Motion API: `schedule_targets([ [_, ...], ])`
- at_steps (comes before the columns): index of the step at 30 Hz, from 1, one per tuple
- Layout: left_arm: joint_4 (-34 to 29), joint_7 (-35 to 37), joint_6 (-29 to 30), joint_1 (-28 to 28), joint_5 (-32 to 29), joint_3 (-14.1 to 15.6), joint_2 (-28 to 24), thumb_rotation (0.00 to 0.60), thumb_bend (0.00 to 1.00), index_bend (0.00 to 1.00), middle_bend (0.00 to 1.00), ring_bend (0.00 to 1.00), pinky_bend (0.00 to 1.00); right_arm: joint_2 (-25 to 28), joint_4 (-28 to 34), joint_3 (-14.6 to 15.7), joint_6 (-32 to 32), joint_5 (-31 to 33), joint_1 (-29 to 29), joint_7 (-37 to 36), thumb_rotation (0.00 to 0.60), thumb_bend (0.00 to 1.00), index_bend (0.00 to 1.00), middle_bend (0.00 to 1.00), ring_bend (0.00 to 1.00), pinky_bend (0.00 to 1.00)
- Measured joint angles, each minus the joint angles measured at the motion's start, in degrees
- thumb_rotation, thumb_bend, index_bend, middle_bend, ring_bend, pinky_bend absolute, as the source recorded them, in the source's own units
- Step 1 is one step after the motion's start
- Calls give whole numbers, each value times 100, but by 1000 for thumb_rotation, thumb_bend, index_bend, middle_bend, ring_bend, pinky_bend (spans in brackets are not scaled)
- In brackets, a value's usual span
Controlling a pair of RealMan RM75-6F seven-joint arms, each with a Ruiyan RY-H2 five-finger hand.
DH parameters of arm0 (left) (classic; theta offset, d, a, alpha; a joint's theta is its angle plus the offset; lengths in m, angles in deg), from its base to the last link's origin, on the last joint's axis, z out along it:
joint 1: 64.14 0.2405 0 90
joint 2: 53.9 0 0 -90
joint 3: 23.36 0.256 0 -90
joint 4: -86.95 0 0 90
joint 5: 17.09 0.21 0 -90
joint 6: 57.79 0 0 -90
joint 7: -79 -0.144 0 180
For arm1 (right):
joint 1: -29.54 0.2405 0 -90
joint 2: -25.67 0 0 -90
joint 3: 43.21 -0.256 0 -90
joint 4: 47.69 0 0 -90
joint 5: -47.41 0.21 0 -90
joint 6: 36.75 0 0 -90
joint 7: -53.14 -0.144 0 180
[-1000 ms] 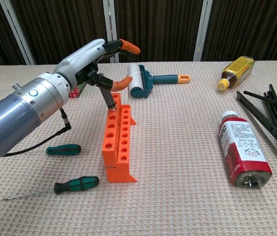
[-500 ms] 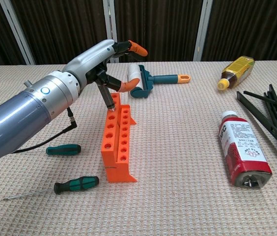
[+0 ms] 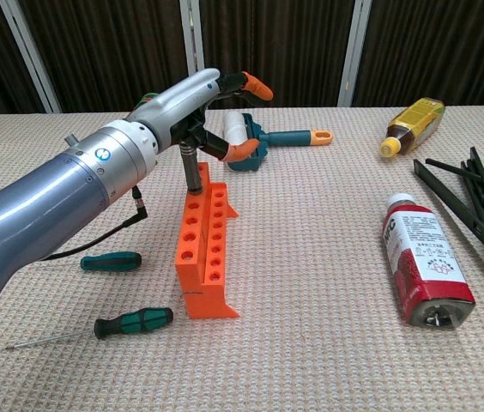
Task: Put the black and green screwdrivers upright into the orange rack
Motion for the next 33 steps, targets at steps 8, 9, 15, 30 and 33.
schedule_targets([
  [8,-11,-179,-38,-48,-99,38,42,600,378,201,174,23,43,-2,-26,-1,17,6,-22,-33,600,0,9,75,0,0],
  [9,-22,-160,-32,-42,-101,36,40,600,378,201,174,24,43,-1,-27,-1,19,6,-24,-34,600,0,9,75,0,0],
  [15,-319,175,196,74,34,8,-95,600,377,193,163,8,35,3,-30,-5,24,16,-35,-39,600,0,9,75,0,0],
  [30,-1996,255,1052,930,641,395,-1628,600,554,441,197,58,31,-41,-52,-13,-48,-69,58,-37,600,0,9,75,0,0],
  [33,-2453,-129,1078,1227,631,725,-2228,600,553,496,200,69,31,-54,-70,-7,-70,-92,81,-50,600,0,8,75,0,0],
])
